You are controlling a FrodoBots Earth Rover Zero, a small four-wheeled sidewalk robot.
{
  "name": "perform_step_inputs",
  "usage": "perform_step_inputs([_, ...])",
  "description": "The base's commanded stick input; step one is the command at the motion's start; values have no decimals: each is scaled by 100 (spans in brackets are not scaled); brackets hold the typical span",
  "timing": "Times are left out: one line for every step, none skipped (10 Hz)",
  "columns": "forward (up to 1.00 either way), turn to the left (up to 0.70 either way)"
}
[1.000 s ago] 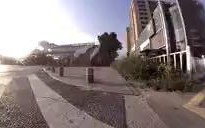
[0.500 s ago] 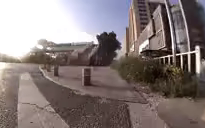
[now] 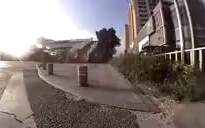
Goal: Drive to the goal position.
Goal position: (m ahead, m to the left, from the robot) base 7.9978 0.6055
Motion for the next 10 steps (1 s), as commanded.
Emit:
perform_step_inputs([70, -12])
perform_step_inputs([70, -6])
perform_step_inputs([70, -1])
perform_step_inputs([70, 0])
perform_step_inputs([70, 0])
perform_step_inputs([70, 0])
perform_step_inputs([70, 0])
perform_step_inputs([70, 0])
perform_step_inputs([70, 0])
perform_step_inputs([70, 0])
